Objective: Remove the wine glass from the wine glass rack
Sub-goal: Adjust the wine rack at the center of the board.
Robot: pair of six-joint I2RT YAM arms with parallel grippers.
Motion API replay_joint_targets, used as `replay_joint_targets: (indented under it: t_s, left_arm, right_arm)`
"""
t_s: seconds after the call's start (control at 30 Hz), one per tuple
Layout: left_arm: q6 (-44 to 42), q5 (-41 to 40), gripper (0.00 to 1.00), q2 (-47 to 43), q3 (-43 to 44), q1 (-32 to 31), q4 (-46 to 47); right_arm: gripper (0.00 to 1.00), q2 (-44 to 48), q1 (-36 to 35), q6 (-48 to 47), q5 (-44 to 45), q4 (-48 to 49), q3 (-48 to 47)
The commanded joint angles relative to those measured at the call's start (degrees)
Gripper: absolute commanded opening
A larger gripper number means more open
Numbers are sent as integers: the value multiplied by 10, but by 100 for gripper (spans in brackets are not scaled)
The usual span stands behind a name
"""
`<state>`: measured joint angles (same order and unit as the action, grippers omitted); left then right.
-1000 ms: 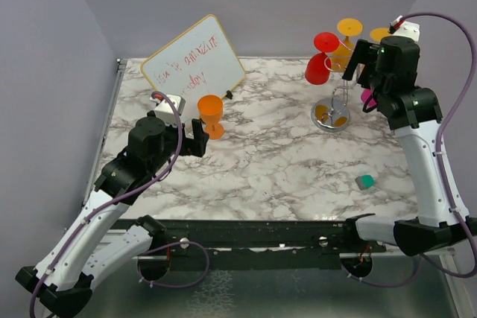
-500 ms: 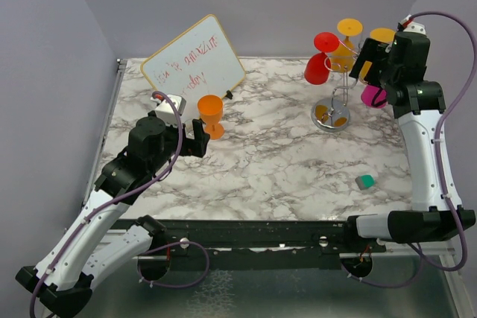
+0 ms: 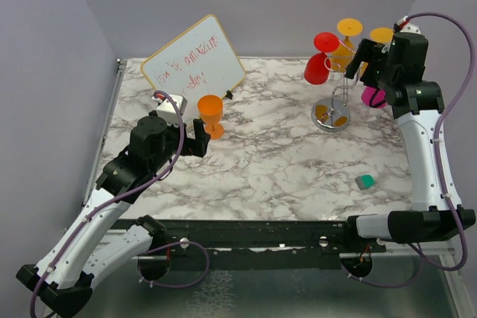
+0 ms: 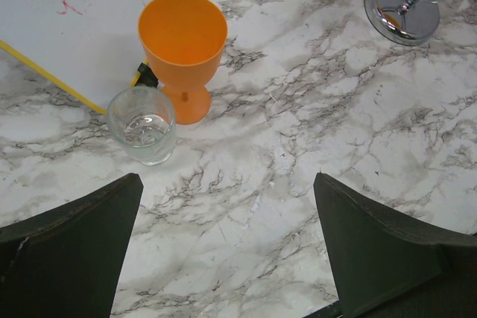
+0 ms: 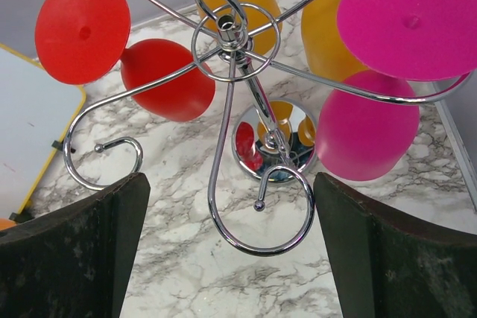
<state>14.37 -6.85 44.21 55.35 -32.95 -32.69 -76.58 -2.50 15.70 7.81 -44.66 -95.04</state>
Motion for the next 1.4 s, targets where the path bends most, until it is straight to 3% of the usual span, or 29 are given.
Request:
replay_joint_targets:
  t_s: [0.0,0.4,0.8,1.37]
  left_arm:
    - [1,11,99,-3,-2,4,-2]
    - [4,12,99,4,-1,4,1]
    - [7,17,99,9,-1,3,6]
    - [11,21,99,15,-8,3,15]
  right_arm:
    - [97,-1,4,15,-24,-4,9]
    - [94,16,4,11,-128,20,17]
    - [93,-3,3,5,-176,-1,-2]
    - [93,-14,-11,66,-223,30,0]
